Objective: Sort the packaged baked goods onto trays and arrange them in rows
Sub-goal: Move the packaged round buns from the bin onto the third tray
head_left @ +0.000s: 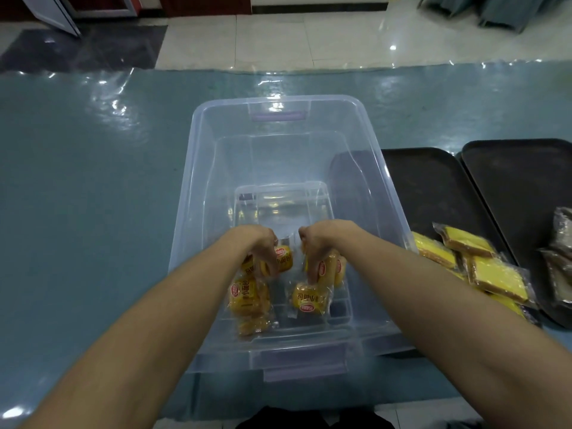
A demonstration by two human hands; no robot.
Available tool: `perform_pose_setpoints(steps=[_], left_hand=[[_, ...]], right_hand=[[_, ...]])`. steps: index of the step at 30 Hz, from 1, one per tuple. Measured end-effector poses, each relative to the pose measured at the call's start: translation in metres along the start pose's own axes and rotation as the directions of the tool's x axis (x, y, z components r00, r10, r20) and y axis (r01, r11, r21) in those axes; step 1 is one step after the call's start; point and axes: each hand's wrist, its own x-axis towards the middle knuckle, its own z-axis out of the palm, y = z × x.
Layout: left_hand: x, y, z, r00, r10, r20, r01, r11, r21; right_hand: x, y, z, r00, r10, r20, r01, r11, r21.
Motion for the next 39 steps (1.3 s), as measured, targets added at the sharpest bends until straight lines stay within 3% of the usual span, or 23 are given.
perform_pose_setpoints(steps=[5, 14, 23, 29, 33, 39], left_hand=[[-0.002, -0.008, -0.006, 1.000, 0.004, -0.022, -0.005, 0.998, -0.064], [-0.034, -0.020, -0.037, 0.943, 0.012, -0.332, -0.114, 0.950, -0.289], [-0.080, -0.008, -0.076, 0.819, -0.076, -0.569, -0.310, 0.776, -0.550], [-0.126, 0.068, -0.127, 0.714, -0.035, -0.700, -0.486, 0.695, -0.530], [-0.135, 0.149, -0.146, 0.682, 0.021, -0.731, -0.521, 0.715, -0.466], [-0.115, 0.303, -0.144, 0.697, 0.101, -0.710, -0.546, 0.717, -0.433]], right_hand=[[-0.025, 0.010, -0.018, 0.988, -0.044, -0.148, 0.047, 0.999, 0.017], [-0.085, 0.034, -0.042, 0.913, -0.105, -0.394, 0.132, 0.990, 0.041], [-0.170, 0.065, -0.056, 0.685, -0.070, -0.725, 0.219, 0.969, 0.113], [-0.216, 0.138, -0.056, 0.579, 0.002, -0.815, 0.230, 0.959, 0.166], [-0.235, 0.208, -0.038, 0.566, 0.059, -0.822, 0.230, 0.946, 0.227], [-0.252, 0.337, 0.025, 0.601, 0.187, -0.777, 0.216, 0.898, 0.383]])
